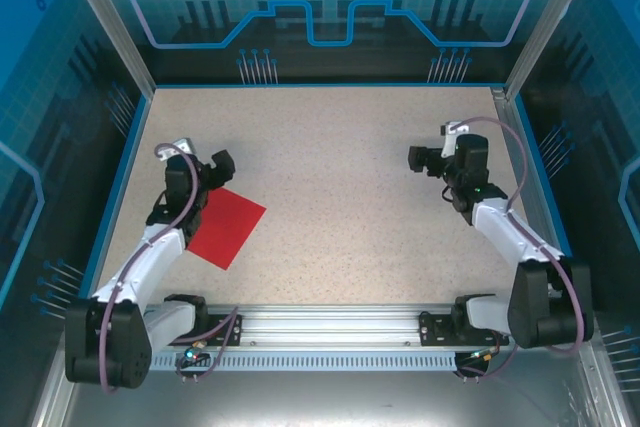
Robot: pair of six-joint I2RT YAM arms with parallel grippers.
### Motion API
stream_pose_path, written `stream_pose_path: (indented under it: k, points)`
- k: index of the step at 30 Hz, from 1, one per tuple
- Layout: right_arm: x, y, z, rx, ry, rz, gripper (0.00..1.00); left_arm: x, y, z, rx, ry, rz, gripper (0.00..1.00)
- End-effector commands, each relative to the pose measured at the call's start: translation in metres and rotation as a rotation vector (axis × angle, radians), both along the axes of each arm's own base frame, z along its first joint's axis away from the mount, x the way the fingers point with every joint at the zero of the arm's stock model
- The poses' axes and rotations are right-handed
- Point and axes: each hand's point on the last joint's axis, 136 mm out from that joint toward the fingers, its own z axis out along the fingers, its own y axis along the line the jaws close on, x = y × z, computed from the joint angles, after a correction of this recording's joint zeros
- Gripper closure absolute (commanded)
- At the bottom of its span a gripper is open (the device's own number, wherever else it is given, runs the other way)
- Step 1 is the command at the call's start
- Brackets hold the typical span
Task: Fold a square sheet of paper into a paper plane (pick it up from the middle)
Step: Move the square sheet of paper to the center of the table.
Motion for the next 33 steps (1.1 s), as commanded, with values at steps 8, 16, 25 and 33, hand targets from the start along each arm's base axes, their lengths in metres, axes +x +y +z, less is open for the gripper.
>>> stream_pose_path:
  k: [8, 16, 25, 33]
  points:
    - [-0.032, 0.075, -0.001, 0.469, 0.235, 0.182, 0.01, -0.098, -0.067, -0.078, -0.513, 0.473, -0.088, 0.01]
    - [-0.039, 0.101, -0.02, 0.411, 0.334, 0.213, 0.01, -0.113, -0.08, -0.11, -0.526, 0.582, -0.139, 0.01]
    - [-0.045, 0.13, -0.029, 0.419, 0.393, 0.263, 0.01, -0.13, -0.087, -0.14, -0.503, 0.711, -0.115, 0.01]
    - [-0.065, 0.159, -0.058, 0.357, 0.496, 0.301, 0.01, -0.142, -0.103, -0.159, -0.556, 0.74, -0.086, 0.01]
